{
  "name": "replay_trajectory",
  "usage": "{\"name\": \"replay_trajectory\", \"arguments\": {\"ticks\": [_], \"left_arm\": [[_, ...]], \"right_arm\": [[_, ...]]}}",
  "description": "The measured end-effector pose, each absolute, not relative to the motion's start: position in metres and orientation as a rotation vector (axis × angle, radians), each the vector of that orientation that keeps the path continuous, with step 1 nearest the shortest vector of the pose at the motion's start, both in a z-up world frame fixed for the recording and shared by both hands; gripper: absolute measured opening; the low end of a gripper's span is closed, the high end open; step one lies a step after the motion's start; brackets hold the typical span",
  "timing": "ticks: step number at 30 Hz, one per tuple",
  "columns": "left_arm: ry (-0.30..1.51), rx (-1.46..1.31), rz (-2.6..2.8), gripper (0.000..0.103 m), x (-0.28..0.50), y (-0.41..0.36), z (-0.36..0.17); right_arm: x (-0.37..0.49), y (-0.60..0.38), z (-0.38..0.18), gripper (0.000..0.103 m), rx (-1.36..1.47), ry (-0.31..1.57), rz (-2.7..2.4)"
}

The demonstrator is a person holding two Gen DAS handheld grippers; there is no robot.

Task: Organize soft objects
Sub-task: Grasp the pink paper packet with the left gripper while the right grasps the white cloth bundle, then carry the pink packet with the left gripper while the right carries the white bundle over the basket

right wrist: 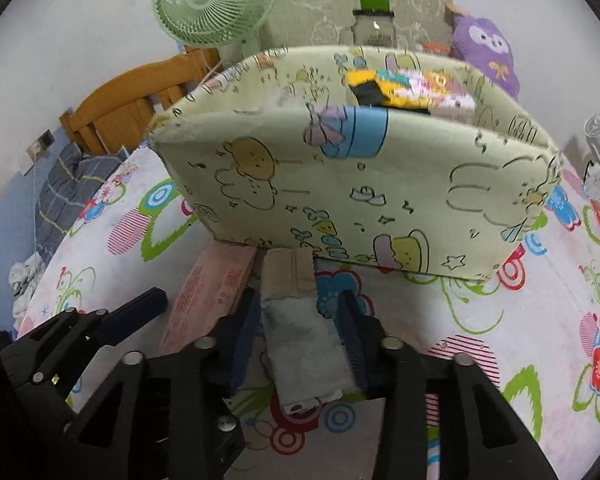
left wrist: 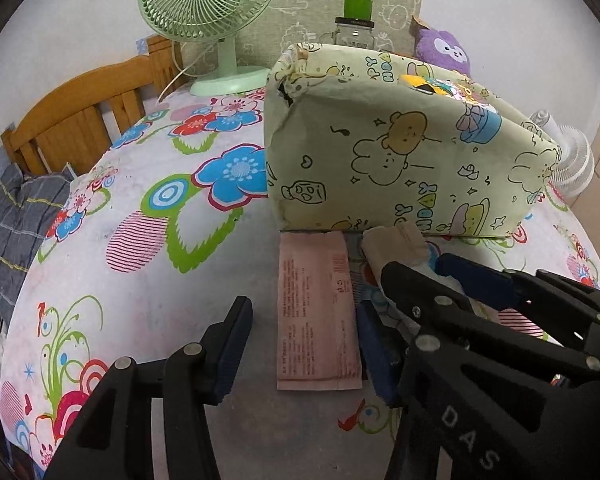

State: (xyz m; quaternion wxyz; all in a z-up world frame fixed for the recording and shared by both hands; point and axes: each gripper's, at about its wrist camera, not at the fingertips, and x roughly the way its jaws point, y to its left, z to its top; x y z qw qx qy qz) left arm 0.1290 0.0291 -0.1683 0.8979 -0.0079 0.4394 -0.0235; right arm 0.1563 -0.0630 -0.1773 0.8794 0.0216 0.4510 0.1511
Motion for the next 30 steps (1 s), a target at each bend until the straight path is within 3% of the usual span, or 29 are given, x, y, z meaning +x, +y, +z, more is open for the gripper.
{"name": "replay_trajectory", "arguments": {"ticks": [4,5,8,30], "left_arm": [[0.910,-0.016,-0.058,0.054,0.129,0.028,-0.168],[0.908,-0.015,-0.061,0.048,0.129,0.027,-0.168],[0.904,-0.003,-0.077,0.040,0.127,0.022,-0.167],[0.885,0.002,-0.133,0.038,0.104,-0.008,-0.153]], "right_arm": [[0.154,-0.064,-0.177,0.031,0.055,0.938,0.329],[0.154,-0.064,-0.177,0.025,0.052,0.939,0.325],[0.153,-0.068,-0.177,0.025,0.065,0.943,0.316],[0.121,-0.103,-0.161,0.022,0.100,0.901,0.270]]}}
